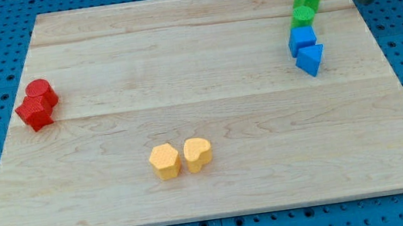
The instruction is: Slightly push the green star towards the left side
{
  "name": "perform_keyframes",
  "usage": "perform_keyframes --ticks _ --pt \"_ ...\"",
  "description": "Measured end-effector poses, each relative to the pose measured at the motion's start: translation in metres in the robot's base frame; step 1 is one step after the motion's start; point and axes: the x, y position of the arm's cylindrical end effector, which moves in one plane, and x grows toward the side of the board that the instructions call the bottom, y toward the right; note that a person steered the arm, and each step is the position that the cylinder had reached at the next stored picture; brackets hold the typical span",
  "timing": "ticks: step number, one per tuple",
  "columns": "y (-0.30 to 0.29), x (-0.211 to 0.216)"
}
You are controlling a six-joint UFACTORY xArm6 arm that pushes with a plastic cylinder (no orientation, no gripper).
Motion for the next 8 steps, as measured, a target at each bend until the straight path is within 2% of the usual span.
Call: perform_keyframes --ticks 5,7,8 --pt "-0.052 0.0" --pt "-0.095 -0.002" --pt "-0.082 -0.004"
